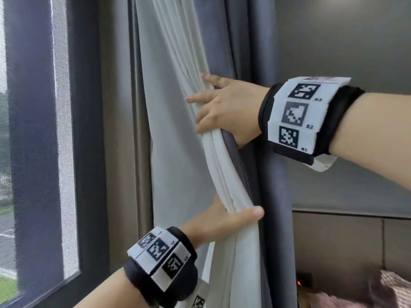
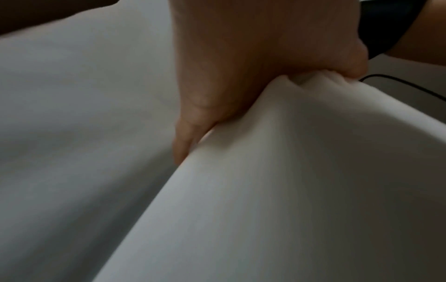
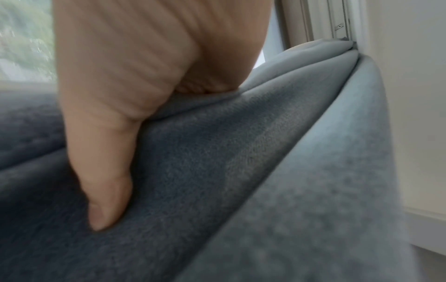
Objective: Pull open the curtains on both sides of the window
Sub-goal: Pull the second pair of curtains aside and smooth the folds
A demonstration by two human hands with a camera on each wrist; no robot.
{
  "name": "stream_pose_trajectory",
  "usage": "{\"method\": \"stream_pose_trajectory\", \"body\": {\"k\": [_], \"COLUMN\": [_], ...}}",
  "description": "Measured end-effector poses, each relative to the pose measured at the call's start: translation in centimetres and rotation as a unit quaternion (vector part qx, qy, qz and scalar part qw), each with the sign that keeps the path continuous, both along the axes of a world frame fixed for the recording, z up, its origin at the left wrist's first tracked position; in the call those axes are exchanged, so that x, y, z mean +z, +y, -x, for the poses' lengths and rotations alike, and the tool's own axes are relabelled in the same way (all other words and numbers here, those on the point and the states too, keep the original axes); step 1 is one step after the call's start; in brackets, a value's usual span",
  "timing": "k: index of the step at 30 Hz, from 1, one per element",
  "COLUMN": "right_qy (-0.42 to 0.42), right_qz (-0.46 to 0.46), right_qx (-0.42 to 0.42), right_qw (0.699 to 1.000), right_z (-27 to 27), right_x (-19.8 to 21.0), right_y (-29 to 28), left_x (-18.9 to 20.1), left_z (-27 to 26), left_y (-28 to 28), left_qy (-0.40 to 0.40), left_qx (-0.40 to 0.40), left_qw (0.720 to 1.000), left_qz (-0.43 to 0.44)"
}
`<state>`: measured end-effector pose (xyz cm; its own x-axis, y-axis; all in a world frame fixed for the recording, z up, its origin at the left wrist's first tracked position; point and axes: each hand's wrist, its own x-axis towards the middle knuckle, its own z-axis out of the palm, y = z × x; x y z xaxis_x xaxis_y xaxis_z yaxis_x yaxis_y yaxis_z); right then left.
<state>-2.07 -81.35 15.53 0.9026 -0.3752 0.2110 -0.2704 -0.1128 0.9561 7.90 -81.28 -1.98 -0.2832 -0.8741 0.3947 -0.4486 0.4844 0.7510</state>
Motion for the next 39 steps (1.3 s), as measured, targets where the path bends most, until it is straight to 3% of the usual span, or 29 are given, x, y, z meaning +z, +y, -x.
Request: {"method": "stream_pose_trajectory", "body": {"k": [5, 10, 17, 23, 28, 30, 32, 35, 37, 39], "right_qy": [-0.007, -0.052, -0.042, -0.012, -0.032, -0.030, -0.027, -0.024, -0.019, -0.017], "right_qz": [-0.020, -0.054, -0.045, -0.033, -0.047, -0.037, -0.029, -0.029, -0.032, -0.039], "right_qx": [-0.057, -0.075, -0.028, -0.019, -0.020, -0.013, -0.004, 0.012, 0.024, 0.036], "right_qw": [0.998, 0.994, 0.998, 0.999, 0.998, 0.999, 0.999, 0.999, 0.999, 0.998], "right_z": [0.2, 2.1, 3.2, 4.0, 6.0, 7.2, 8.3, 9.8, 10.5, 11.1], "right_x": [-0.6, -0.7, -1.2, -1.0, -0.1, 0.2, 0.3, 0.4, 0.4, 0.6], "right_y": [-1.8, -3.6, -7.1, -10.9, -13.8, -15.0, -16.0, -17.2, -17.6, -17.9], "left_x": [0.6, 0.0, -0.3, 0.2, 0.7, 1.1, 1.7, 2.3, 1.8, 0.8], "left_z": [0.9, 0.4, 0.7, 2.0, 2.5, 2.1, 1.3, -1.0, -2.9, -4.2], "left_y": [-1.3, -3.0, -5.3, -8.3, -10.5, -10.9, -11.2, -11.5, -12.0, -12.8], "left_qy": [0.005, -0.014, -0.009, -0.001, -0.010, 0.007, 0.066, 0.124, 0.135, 0.175], "left_qx": [-0.032, -0.031, -0.037, -0.038, -0.005, 0.063, 0.190, 0.391, 0.483, 0.526], "left_qw": [0.999, 0.999, 0.999, 0.999, 0.999, 0.994, 0.960, 0.834, 0.787, 0.788], "left_qz": [0.044, 0.025, -0.009, 0.021, 0.044, 0.089, 0.194, 0.370, 0.358, 0.266]}}
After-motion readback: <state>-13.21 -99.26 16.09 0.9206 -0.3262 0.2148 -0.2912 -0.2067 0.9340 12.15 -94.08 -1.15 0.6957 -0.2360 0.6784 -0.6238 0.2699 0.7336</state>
